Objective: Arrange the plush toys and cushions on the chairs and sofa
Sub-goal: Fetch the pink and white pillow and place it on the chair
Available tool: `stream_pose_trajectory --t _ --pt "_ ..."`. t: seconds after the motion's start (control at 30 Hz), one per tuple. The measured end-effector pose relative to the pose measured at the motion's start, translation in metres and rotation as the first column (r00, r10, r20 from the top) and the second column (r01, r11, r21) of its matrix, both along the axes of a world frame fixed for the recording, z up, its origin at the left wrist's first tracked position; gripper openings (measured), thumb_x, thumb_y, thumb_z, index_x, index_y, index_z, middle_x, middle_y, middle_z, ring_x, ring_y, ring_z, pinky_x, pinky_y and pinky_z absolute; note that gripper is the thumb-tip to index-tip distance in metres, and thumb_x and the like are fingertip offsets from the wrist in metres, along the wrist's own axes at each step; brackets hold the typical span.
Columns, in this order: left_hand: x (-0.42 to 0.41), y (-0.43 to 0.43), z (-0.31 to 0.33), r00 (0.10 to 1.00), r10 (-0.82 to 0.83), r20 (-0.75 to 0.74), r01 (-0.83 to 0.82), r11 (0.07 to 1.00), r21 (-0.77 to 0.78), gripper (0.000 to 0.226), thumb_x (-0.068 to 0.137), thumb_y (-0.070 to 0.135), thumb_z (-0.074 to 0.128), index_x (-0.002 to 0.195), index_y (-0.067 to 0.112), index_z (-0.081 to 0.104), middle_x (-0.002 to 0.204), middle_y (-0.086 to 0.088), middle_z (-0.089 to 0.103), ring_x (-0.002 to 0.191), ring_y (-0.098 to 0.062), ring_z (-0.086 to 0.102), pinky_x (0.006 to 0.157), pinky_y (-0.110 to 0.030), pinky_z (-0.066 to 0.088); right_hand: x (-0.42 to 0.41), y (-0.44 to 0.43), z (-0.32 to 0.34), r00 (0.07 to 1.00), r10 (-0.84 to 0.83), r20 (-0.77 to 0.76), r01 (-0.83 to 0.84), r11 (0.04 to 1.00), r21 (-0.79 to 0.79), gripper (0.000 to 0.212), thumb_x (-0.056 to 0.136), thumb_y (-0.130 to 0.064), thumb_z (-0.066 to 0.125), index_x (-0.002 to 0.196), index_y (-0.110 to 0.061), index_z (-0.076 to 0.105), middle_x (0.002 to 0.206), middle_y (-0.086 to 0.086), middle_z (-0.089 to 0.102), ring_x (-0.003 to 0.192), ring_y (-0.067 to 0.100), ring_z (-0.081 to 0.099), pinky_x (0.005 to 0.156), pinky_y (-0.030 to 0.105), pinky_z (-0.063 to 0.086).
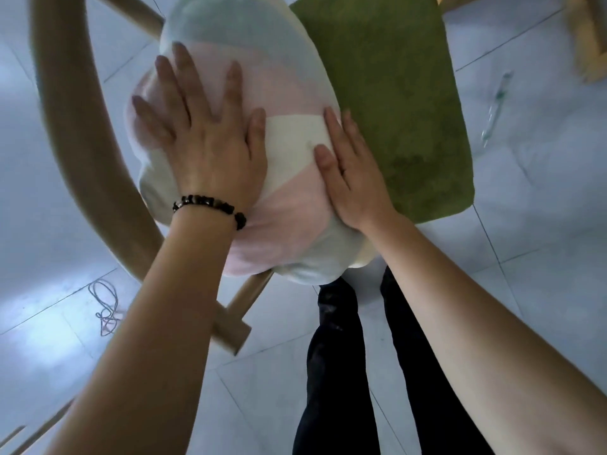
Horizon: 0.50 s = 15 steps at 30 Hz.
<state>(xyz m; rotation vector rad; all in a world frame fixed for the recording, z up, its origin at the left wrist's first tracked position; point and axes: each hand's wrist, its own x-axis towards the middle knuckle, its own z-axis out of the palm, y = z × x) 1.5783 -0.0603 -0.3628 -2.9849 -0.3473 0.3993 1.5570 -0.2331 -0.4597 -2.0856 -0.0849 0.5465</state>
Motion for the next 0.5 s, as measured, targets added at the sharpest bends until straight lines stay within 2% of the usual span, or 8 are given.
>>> stream_pose_trajectory --t 0.13,0.2,0.27,0.33,0.4,0.5 --pt "-0.059 -0.027 0.019 0.967 0.247 0.055 -0.241 0.965 -0.100 0.065 0.102 0.055 0.029 0.160 0.030 0.013 0.167 -0.023 -0.003 0.154 -0.044 -0.004 0.120 -0.066 -0.003 -0.046 -0.009 0.024 0.982 -0.172 0.078 0.177 0.983 -0.055 0.070 0.105 -0.050 0.029 0.162 -0.011 0.018 0.170 0.017 0.011 0.158 0.030 0.014 0.126 0.050 0.021" --pt "-0.073 -0.033 0.013 0.938 0.346 0.017 -0.339 0.927 -0.158 0.068 0.102 0.056 0.031 0.161 0.031 0.009 0.167 -0.023 -0.009 0.154 -0.044 -0.008 0.121 -0.065 -0.001 -0.071 -0.013 0.018 0.987 -0.129 0.093 0.135 0.990 -0.051 0.072 0.105 -0.053 0.029 0.162 -0.011 0.016 0.170 0.019 0.007 0.158 0.031 0.013 0.126 0.049 0.021" --pt "-0.071 -0.033 0.001 0.916 0.394 -0.073 -0.401 0.895 -0.194 0.070 0.101 0.058 0.028 0.160 0.033 0.001 0.166 -0.020 -0.017 0.154 -0.040 -0.013 0.120 -0.065 -0.001 -0.087 -0.016 0.001 0.995 -0.084 0.047 0.088 0.993 -0.073 0.076 0.104 -0.061 0.022 0.162 -0.013 0.016 0.170 0.019 0.010 0.158 0.032 0.013 0.125 0.051 0.020" --pt "-0.067 -0.030 -0.006 0.923 0.365 -0.122 -0.383 0.903 -0.197 0.071 0.101 0.060 0.027 0.160 0.035 -0.003 0.166 -0.018 -0.020 0.153 -0.039 -0.016 0.120 -0.066 -0.001 -0.089 -0.014 -0.015 0.997 -0.078 0.023 0.080 0.990 -0.117 0.077 0.102 -0.066 0.018 0.163 -0.018 0.016 0.170 0.015 0.015 0.157 0.030 0.016 0.123 0.052 0.023" --pt "-0.067 -0.028 -0.004 0.940 0.326 -0.097 -0.340 0.914 -0.220 0.071 0.100 0.060 0.028 0.160 0.035 -0.001 0.167 -0.018 -0.018 0.154 -0.039 -0.015 0.121 -0.064 -0.003 -0.083 -0.013 -0.019 0.993 -0.118 0.021 0.119 0.985 -0.126 0.077 0.101 -0.066 0.018 0.162 -0.019 0.018 0.170 0.013 0.018 0.157 0.029 0.018 0.122 0.050 0.025" --pt "-0.071 -0.033 0.007 0.969 0.249 0.000 -0.238 0.928 -0.286 0.069 0.101 0.051 0.035 0.161 0.026 0.010 0.167 -0.022 -0.007 0.154 -0.041 -0.007 0.122 -0.060 -0.001 -0.082 -0.006 -0.007 0.964 -0.264 -0.013 0.264 0.964 0.038 0.081 0.103 -0.063 0.025 0.161 -0.007 0.019 0.169 0.016 0.019 0.157 0.027 0.017 0.125 0.049 0.022"
